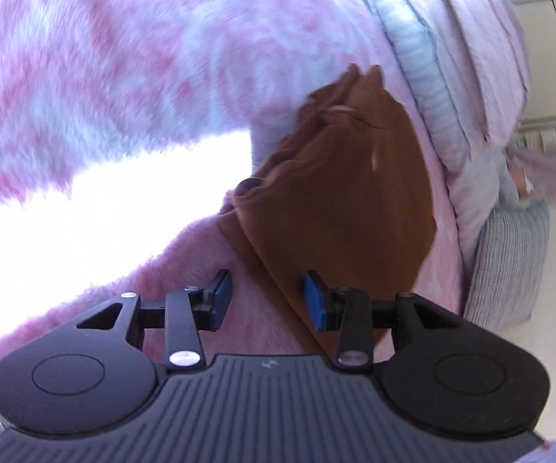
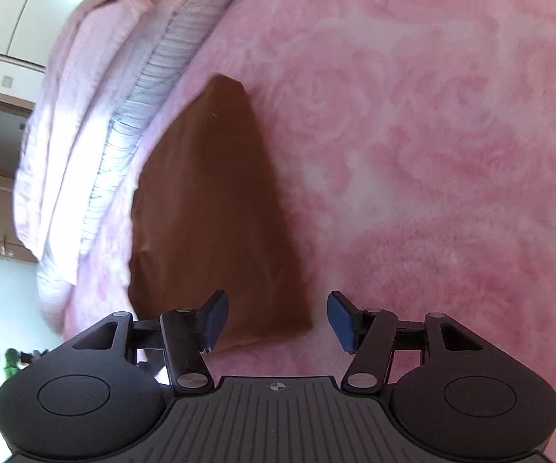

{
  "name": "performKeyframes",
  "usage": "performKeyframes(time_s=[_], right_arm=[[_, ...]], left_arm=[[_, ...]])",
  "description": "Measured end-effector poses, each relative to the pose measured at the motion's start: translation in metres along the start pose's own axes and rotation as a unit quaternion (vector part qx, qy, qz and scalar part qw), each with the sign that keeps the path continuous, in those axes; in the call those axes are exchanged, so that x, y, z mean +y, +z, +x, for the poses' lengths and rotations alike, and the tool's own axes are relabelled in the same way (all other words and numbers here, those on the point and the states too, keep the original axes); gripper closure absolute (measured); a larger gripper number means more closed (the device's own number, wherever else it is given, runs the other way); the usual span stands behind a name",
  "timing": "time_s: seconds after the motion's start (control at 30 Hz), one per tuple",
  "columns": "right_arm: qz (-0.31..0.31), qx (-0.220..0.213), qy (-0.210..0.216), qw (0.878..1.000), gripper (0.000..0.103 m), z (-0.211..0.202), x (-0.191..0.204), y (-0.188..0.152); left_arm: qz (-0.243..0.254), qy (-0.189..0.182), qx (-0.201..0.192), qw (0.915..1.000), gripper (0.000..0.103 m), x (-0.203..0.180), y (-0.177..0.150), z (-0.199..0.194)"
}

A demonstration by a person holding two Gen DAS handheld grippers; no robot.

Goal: Fold large clothes

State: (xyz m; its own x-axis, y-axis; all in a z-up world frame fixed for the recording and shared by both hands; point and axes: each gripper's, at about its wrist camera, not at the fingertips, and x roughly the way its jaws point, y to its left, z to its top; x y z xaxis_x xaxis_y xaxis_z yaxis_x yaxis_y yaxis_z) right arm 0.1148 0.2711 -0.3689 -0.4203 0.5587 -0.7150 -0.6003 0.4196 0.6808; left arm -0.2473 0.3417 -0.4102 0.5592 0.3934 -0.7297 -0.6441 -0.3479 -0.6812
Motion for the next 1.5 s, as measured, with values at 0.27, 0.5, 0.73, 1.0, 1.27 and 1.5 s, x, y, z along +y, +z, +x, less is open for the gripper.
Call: performKeyframes(time_s=[0.27,0.5,0.73,1.0,1.27,1.5], right_arm=[[-0.014,-0.006,0.034,0.999,0.094,0.024,0.0,-0.001],[0.027,0.005,0.058,0.998,0.097,-0.003,0.017,-0.048],[0.082,0.086,0.055,0.991,0.097,-0.02,0.039,-0.167],[-0.018,0.172,-0.022,0.985,0.055,-0.028,0.038,-0.147],[-0.284,0.11,-0.004,0.952,0.039,-0.042,0.057,-0.001],[-0.296,0.244,0.089,0.919,0.037,0.055,0.063,0.045]], left_arm=[[0.015,-0.019,-0.032,0.9992,0.095,-0.004,0.003,0.009],[0.07,-0.019,-0.044,0.9963,0.096,0.0,0.01,-0.035],[0.107,0.028,-0.028,0.9935,0.096,0.054,0.015,-0.112],[0.086,0.063,-0.035,0.9937,0.076,0.096,-0.007,-0.162],[0.041,0.026,-0.039,0.998,0.053,0.095,-0.052,-0.156],[-0.024,0.004,-0.083,0.9963,0.052,0.099,-0.061,-0.139]])
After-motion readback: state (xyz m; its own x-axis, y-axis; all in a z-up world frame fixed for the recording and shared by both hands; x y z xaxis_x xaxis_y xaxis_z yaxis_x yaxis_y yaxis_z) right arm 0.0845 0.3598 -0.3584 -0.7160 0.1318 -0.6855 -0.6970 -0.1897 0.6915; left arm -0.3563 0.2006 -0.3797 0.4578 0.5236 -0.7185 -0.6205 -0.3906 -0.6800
